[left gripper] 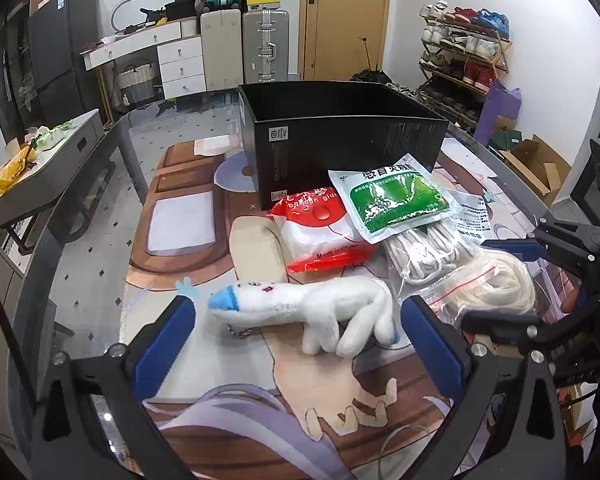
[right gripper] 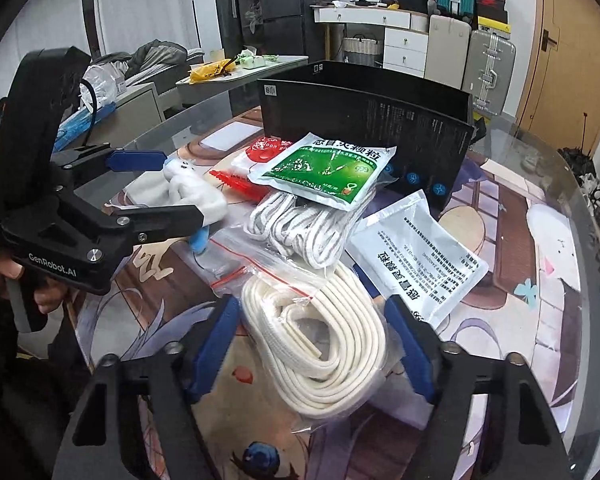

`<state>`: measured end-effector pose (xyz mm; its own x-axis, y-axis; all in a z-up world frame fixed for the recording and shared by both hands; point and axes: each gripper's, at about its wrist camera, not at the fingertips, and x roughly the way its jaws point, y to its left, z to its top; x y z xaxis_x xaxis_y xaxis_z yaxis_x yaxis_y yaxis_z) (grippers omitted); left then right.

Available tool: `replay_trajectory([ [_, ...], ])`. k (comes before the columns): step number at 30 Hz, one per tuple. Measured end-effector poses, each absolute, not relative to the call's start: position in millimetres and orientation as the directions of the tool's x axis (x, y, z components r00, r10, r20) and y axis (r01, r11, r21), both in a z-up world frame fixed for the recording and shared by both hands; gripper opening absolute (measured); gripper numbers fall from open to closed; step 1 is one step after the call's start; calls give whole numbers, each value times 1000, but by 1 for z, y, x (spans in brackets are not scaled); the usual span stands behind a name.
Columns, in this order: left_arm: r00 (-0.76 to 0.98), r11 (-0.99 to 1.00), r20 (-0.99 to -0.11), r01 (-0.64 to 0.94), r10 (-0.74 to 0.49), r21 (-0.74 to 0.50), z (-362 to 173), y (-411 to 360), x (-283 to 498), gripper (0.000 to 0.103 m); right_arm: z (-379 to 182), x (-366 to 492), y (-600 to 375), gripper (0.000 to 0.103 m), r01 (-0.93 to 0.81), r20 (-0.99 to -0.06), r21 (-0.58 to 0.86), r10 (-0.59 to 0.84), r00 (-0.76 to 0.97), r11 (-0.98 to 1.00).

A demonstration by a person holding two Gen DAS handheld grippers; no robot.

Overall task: Organize soft objects
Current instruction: 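Grasp the bag of white rope with the right tool while the left tool grasps the white plush toy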

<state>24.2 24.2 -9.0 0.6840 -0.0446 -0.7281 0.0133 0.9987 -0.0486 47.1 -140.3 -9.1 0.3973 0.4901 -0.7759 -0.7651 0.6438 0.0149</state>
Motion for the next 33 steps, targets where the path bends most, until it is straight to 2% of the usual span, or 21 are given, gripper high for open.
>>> replay_trajectory([
  [2,684,999,-728,14,-46,-50,-9,24,24,103,-8,46,-141,51,-775,-774,20,500,388,631],
  [4,684,999,-728,13,-46,-50,-9,24,24,103,-6,45,-144,44,-783,-771,27,512,380,622],
  [7,686,999,-727,8,-40,-47,-8,24,24,103,-2,44,-147,38,-787,-762,42,529,374,616],
  [13,684,999,-729,-5,-33,-50,-9,26,24,103,15,43,-162,37,-783,-719,84,581,382,617],
  [25,655,995,-755,-41,-39,-87,-14,31,31,103,25,59,-199,37,-700,-702,56,526,479,712],
  [33,627,995,-778,-47,-39,-87,-18,26,46,103,28,60,-200,37,-697,-685,69,542,487,713],
])
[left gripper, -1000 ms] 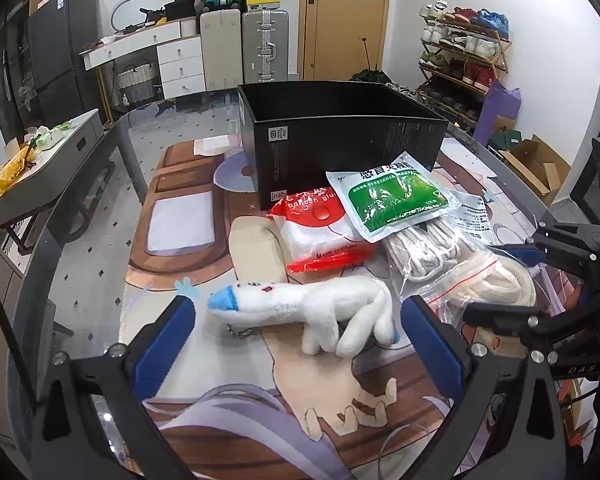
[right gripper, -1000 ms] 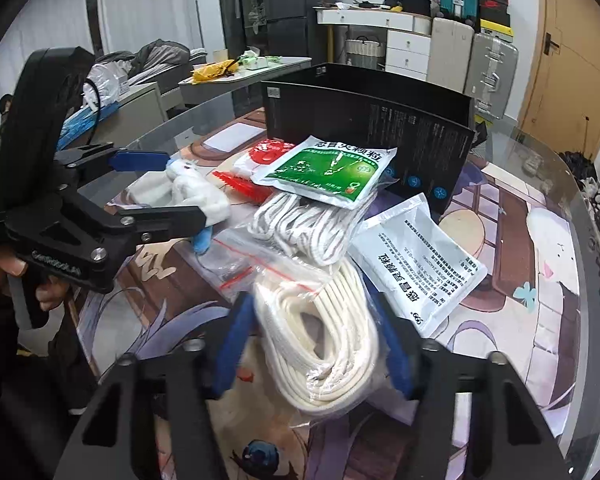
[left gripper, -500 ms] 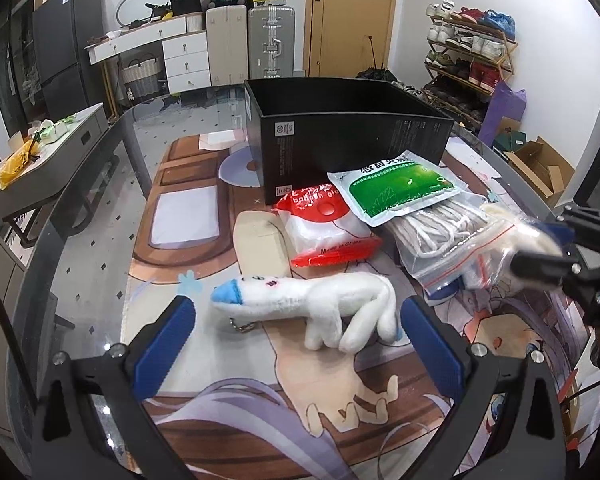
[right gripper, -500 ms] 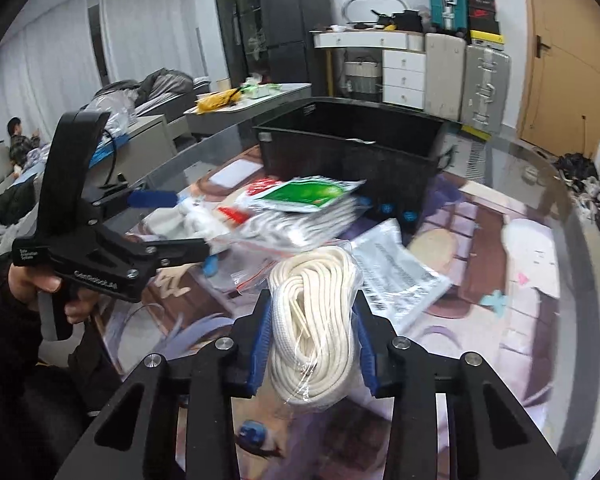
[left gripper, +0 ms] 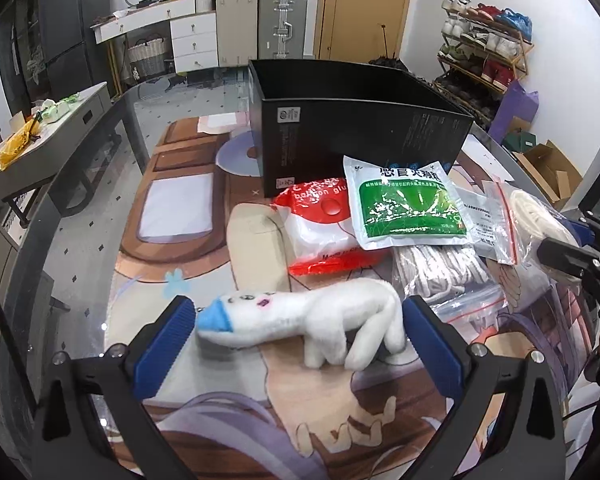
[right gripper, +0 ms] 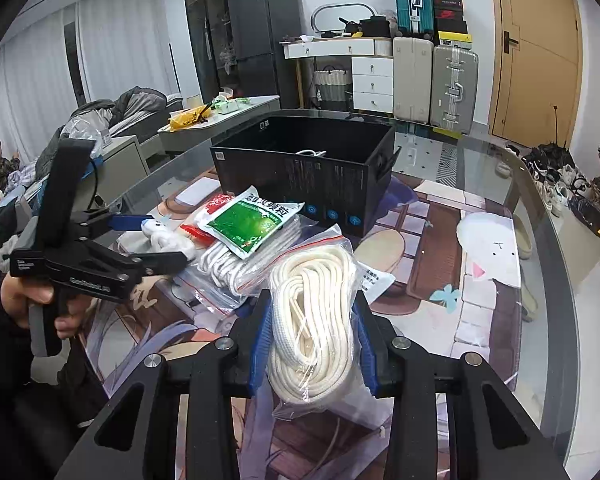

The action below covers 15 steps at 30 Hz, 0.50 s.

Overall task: Organize soft objects
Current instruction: 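Grasp the bag of white rope with the right tool while the left tool grasps the white plush toy, then lift the plush toy and rope bag and carry both over the black box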

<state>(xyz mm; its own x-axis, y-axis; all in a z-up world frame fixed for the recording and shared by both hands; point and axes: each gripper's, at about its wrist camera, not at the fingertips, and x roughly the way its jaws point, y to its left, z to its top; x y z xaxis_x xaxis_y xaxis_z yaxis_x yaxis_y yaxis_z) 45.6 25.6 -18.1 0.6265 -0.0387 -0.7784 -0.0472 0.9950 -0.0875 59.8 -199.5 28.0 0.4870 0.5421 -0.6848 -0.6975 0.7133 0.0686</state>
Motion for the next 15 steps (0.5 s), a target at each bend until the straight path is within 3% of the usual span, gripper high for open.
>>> replay_trajectory([
  [5,615,995,-787,-44,-45,-91,-19,26,48,103,26,59,-196,37,-699,-686,68,542,485,711],
  [9,629,994,-775,-30,-62,-104,-18,27,45,91,26,58,-195,37,-697,-684,70,543,487,713],
  [15,660,994,-746,0,-84,-112,-12,25,37,90,27,58,-195,37,-694,-674,71,547,497,717],
])
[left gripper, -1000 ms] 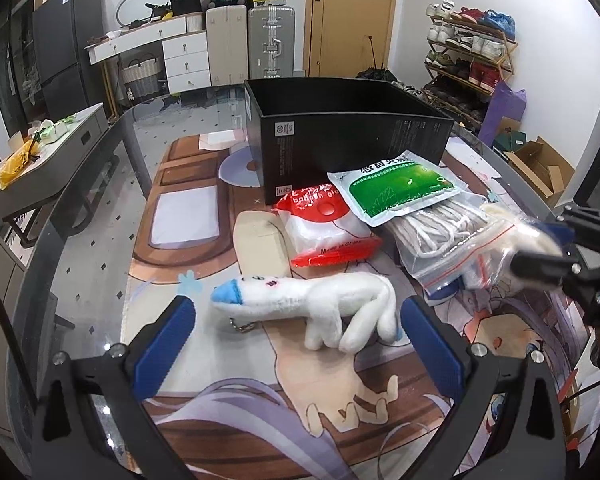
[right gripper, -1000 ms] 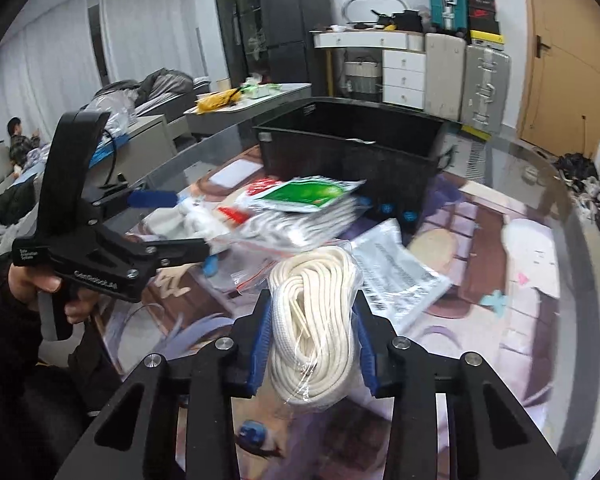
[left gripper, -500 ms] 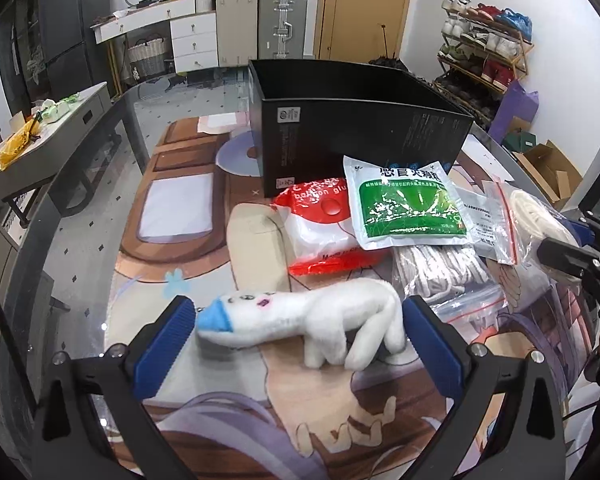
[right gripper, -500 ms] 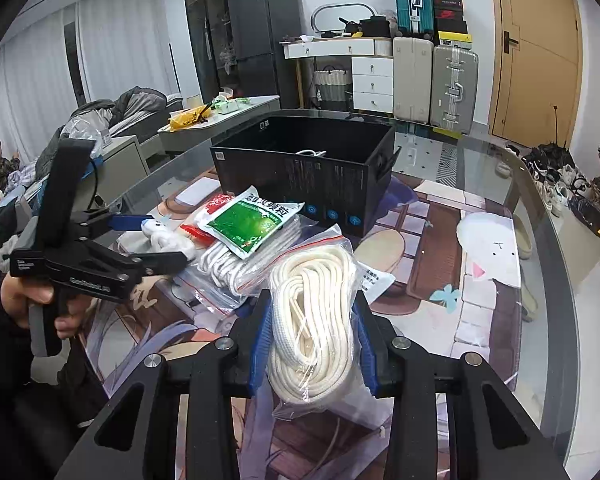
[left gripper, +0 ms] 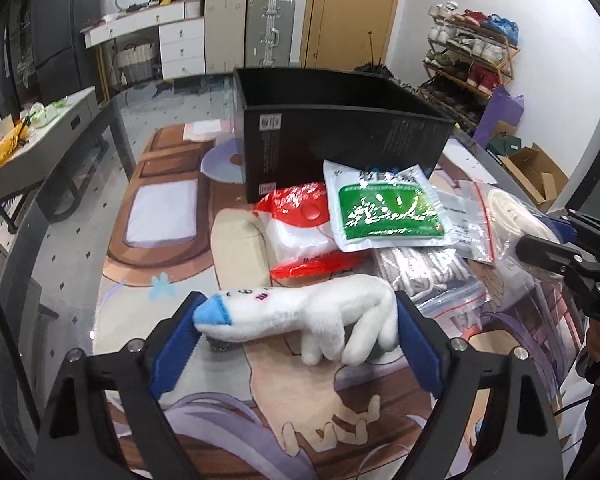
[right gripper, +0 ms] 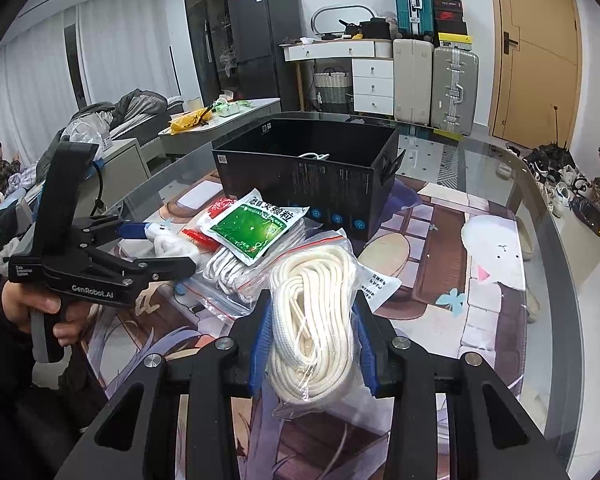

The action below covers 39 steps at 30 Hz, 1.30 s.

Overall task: Organize soft objects
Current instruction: 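Lift the plush toy and rope bag and carry both over the black box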

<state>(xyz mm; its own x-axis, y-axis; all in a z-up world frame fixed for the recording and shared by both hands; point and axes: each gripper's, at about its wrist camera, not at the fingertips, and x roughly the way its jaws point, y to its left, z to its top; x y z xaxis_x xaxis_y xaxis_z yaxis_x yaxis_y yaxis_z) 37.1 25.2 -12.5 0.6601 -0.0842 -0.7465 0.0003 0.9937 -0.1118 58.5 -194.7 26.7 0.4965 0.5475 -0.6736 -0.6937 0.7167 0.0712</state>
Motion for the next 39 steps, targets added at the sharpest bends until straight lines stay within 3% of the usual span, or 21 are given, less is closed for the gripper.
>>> replay_trajectory([
  [39,843,991,-527,43,-106,-130,70,31,51,90,85,83,-171,37,-611,-565,76,539,625,788],
])
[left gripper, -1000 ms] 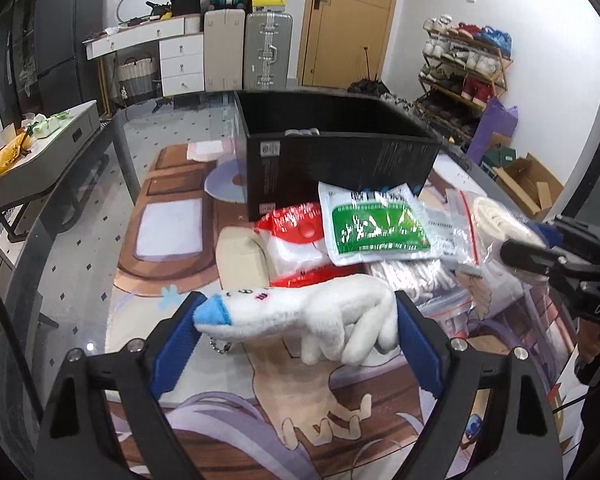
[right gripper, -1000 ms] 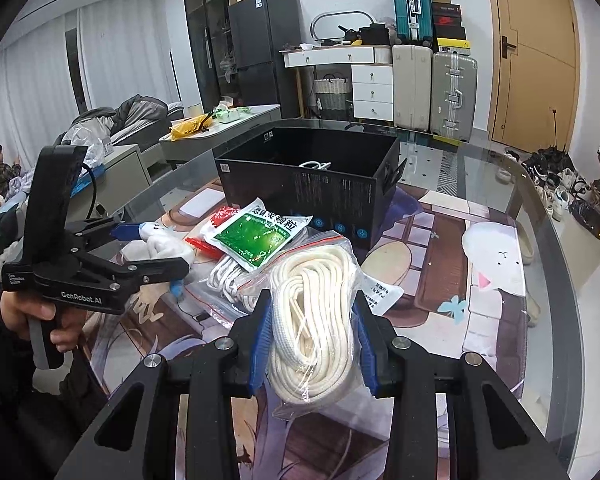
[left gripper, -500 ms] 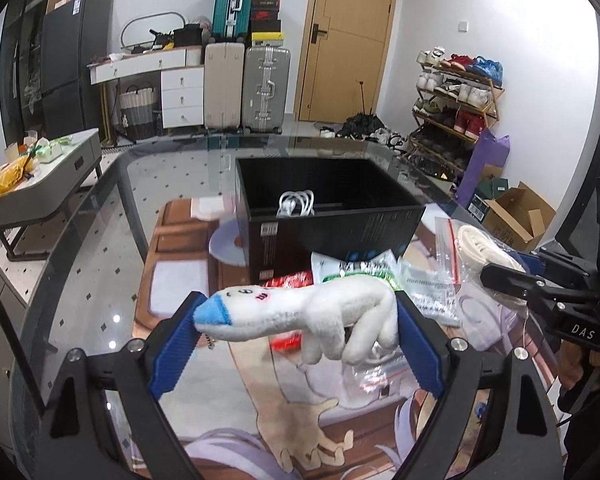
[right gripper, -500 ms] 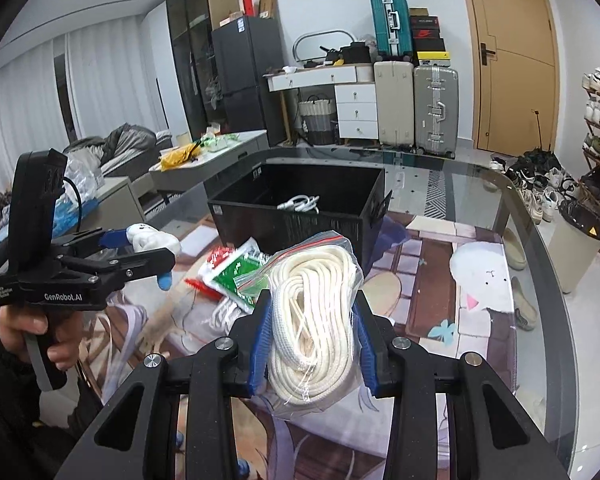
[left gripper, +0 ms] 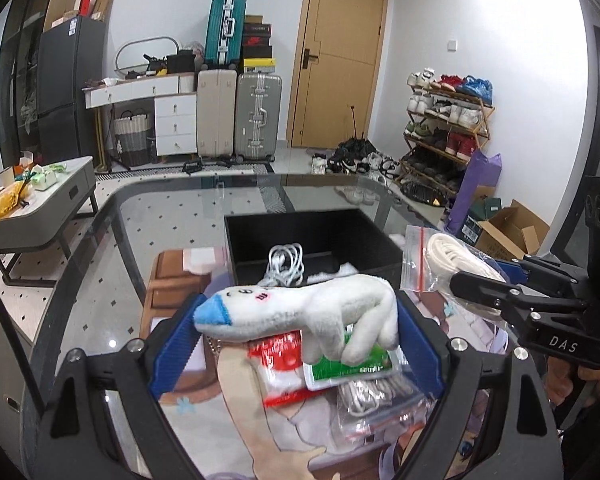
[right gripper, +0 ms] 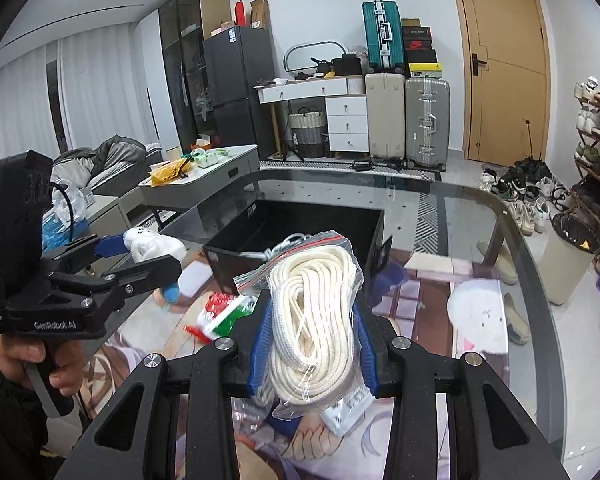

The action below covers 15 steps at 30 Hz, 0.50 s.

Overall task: Organize soft objects
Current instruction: 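Lift the plush toy and rope bag and carry both over the black box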

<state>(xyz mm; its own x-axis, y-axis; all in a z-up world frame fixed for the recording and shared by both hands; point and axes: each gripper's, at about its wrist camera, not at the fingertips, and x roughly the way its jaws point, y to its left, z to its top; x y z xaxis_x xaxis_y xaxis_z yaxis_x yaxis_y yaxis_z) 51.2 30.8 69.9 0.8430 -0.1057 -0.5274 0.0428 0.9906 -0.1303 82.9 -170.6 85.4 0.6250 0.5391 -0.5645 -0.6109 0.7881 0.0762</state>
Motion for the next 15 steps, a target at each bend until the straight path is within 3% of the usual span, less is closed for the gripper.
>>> replay_trajectory([
  [15,858,988,-505,20,-96,-153,78,40,79,90,109,114,-148,37,-587,-562,30,499,659,809],
])
